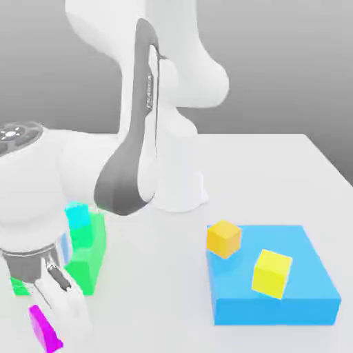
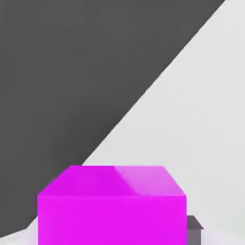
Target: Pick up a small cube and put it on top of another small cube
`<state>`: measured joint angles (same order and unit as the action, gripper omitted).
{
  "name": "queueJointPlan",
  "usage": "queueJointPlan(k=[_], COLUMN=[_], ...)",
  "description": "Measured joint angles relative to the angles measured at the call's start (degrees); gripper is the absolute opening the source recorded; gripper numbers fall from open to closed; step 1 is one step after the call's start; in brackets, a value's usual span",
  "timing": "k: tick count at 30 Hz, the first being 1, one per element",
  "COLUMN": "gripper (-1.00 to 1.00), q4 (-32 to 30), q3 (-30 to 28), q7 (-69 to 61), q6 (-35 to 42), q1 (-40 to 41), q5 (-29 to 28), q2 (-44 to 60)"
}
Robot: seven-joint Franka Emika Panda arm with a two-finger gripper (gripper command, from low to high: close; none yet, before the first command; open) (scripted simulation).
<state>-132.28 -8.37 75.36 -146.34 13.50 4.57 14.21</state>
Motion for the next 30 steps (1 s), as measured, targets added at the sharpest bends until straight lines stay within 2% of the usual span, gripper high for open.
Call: queueJointPlan(k=[10, 22, 28, 29, 30], gripper=[-1.0, -1.0, -1.0, 1.0, 1.0], q4=[-14.17, -31.04, -35.62, -35.99, -35.99], q3=[-3.87, -1.93, -2.45, -2.53, -2.53], q7=[18.69, 41.3, 42.63, 42.63, 42.63], q6=[6.49, 14.45, 2.43, 1.06, 1.06], q1=[5.68, 18.87, 20.06, 20.06, 20.06], q5=[-5.29, -11.52, -11.99, -12.01, -12.01], q2=[-21.07, -45.97, -38.47, -37.46, -37.46])
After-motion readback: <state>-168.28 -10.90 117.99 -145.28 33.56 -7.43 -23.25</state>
